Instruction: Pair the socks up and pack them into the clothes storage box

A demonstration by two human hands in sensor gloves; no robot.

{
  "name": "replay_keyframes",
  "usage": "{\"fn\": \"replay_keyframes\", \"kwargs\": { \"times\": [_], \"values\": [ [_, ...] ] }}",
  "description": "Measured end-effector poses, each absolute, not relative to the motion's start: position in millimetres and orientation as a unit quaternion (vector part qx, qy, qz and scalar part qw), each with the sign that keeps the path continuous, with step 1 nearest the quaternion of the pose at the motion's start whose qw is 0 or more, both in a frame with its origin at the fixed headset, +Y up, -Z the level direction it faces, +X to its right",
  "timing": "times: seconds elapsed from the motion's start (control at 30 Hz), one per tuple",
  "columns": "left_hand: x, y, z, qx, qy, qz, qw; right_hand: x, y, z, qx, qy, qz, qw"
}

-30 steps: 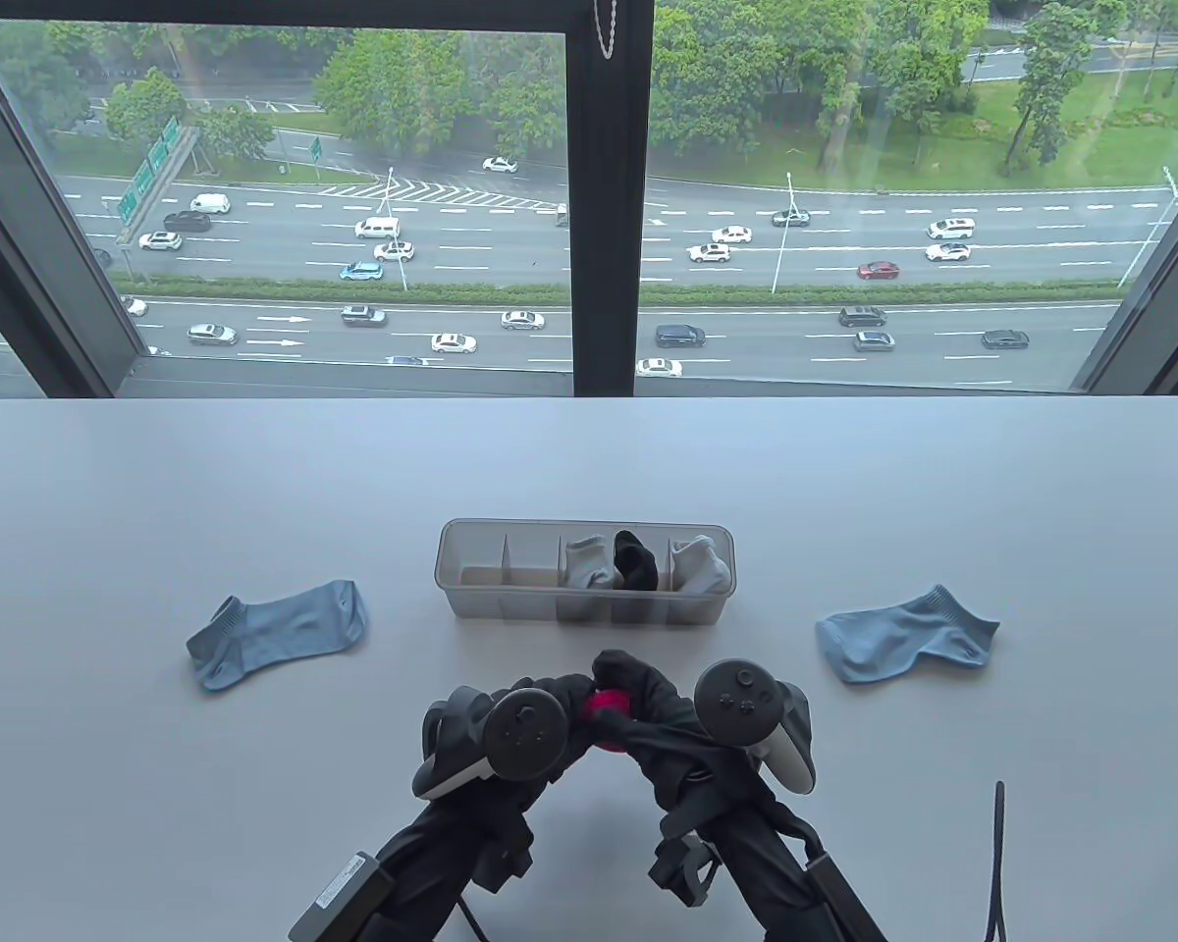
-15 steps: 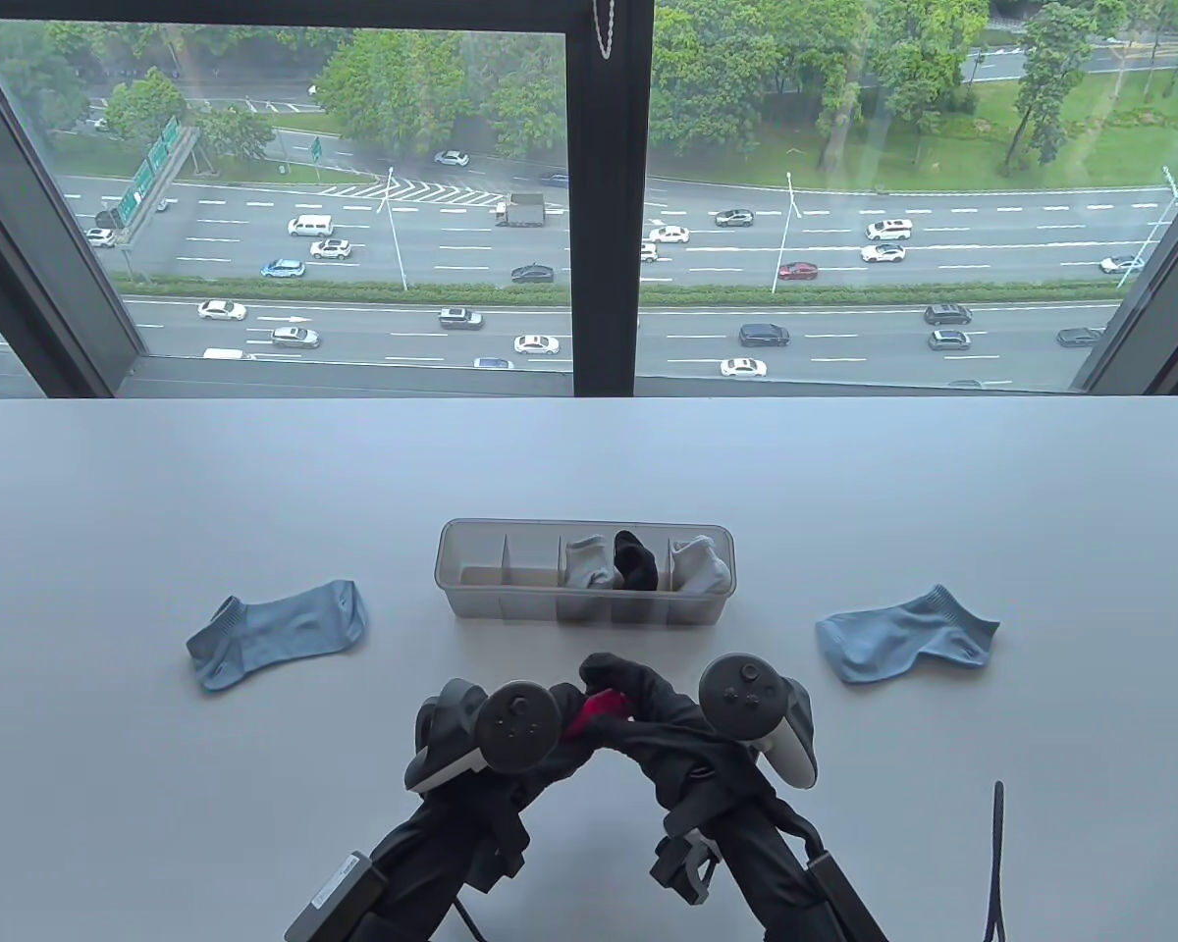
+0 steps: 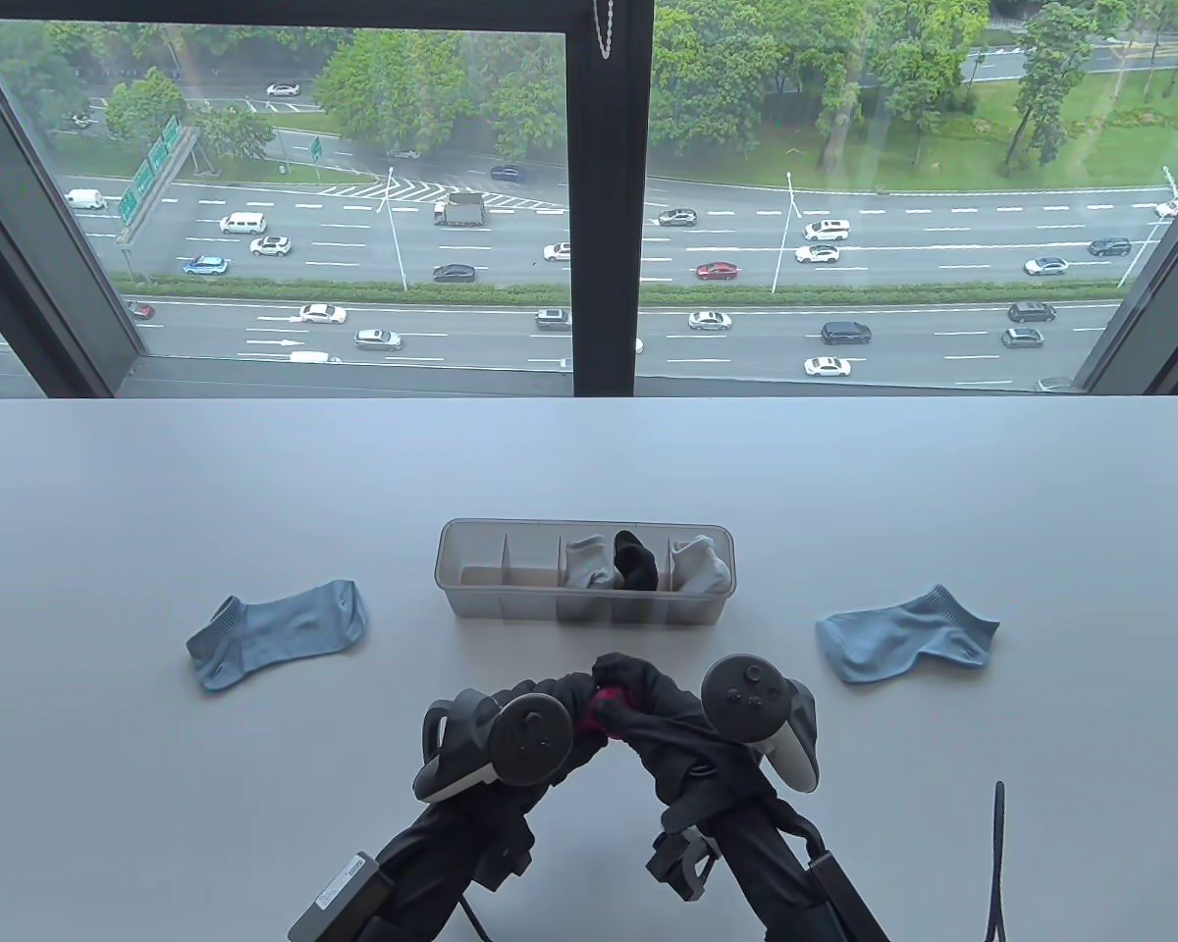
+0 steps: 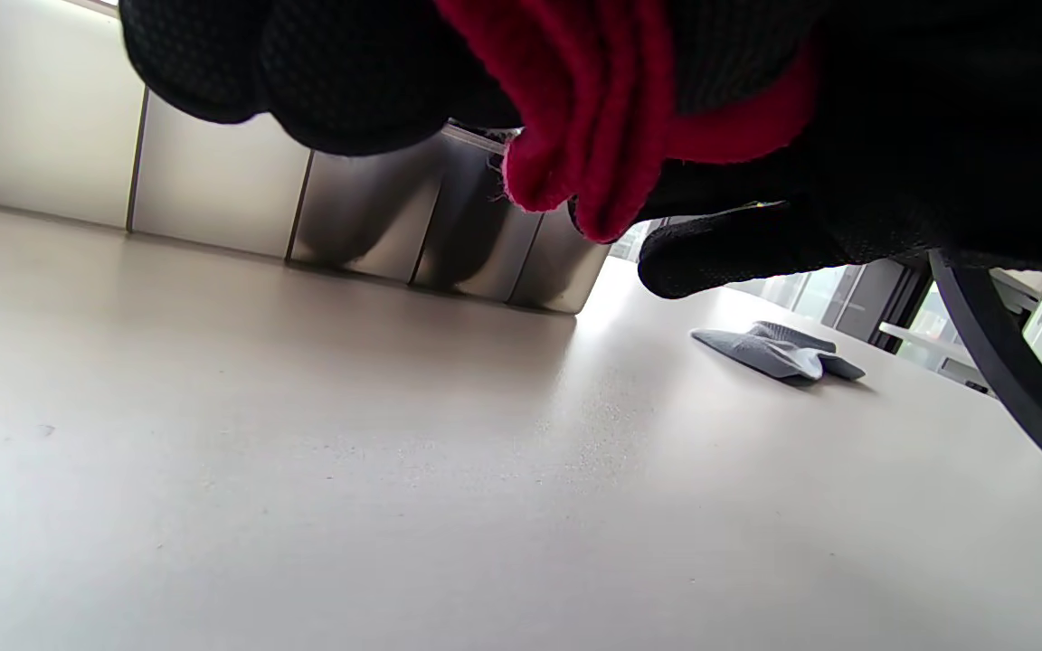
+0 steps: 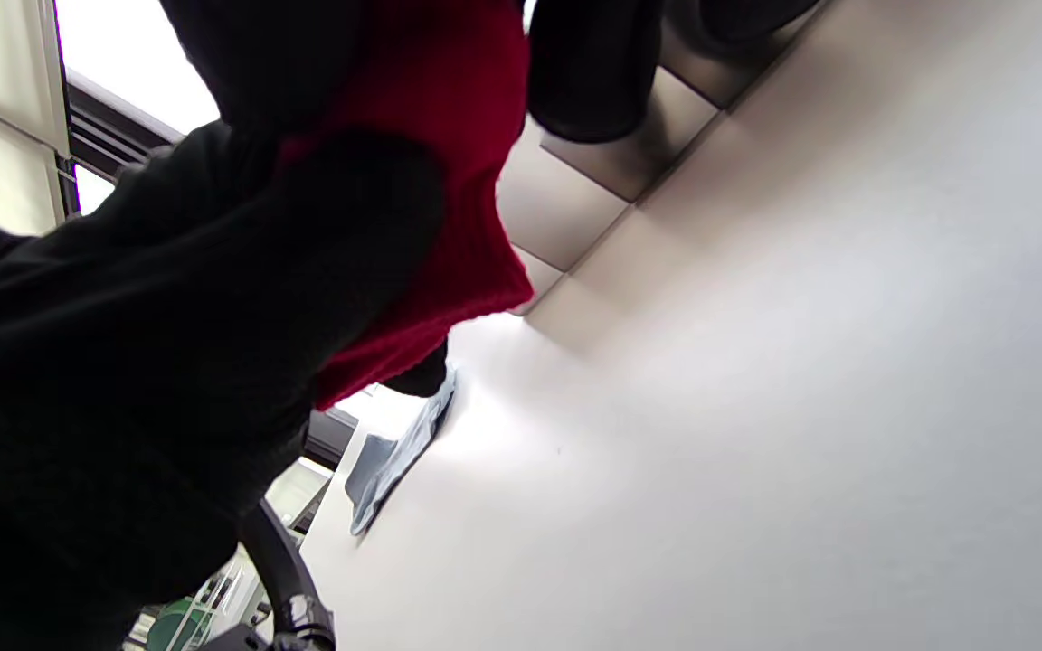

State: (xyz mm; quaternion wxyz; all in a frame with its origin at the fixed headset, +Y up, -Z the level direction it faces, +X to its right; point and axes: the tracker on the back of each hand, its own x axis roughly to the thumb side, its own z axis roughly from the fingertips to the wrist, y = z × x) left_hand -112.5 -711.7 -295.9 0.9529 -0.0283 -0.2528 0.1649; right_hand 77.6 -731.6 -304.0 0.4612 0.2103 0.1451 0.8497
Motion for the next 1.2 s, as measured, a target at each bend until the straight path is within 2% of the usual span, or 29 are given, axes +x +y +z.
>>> {"fn": "replay_keyframes", "kwargs": {
  "times": [0.07,0.13,0.17,0.3,0.4,0.53,0.63,0.77,0.9,1.0,1.03,1.2],
  "values": [
    [-115.5,-713.5,-297.3,-0.053,-0.252,0.167,0.952,77.5,-728.2,-304.7,0.191,0.122,0.856,0.465],
    [-116.1,-712.4,-296.4,-0.04,-0.259,0.182,0.948,78.7,-728.1,-305.1,0.173,0.1,0.866,0.459],
    [-114.2,-711.7,-295.3,-0.026,-0.255,0.176,0.95,77.9,-727.9,-303.9,0.172,0.099,0.873,0.445],
    [-107.4,-713.7,-292.1,-0.055,-0.252,0.122,0.958,79.7,-727.8,-303.1,0.156,0.071,0.896,0.409],
    [-103.7,-709.3,-290.7,-0.026,-0.247,0.116,0.962,79.1,-728.7,-302.8,0.154,0.089,0.877,0.446],
    [-111.0,-707.4,-294.7,-0.037,-0.251,0.151,0.955,80.7,-728.1,-305.2,0.224,0.152,0.835,0.479],
    [-113.3,-709.4,-294.4,-0.024,-0.254,0.169,0.952,81.8,-725.1,-304.8,0.17,0.081,0.868,0.459],
    [-108.8,-708.0,-291.1,-0.04,-0.253,0.134,0.957,85.0,-727.2,-303.4,0.135,0.056,0.886,0.44],
    [-102.7,-705.2,-289.1,-0.018,-0.252,0.118,0.96,85.3,-728.5,-303.4,0.128,0.074,0.866,0.477],
    [-107.4,-704.1,-291.1,-0.01,-0.26,0.149,0.954,82.7,-730.1,-305.8,0.191,0.159,0.82,0.515],
    [-109.2,-704.7,-291.5,-0.016,-0.264,0.161,0.951,82.5,-730.1,-306.0,0.191,0.158,0.814,0.525],
    [-107.7,-704.3,-289.5,-0.015,-0.26,0.15,0.954,85.7,-722.4,-304.3,0.134,0.062,0.883,0.446]
  ]
}}
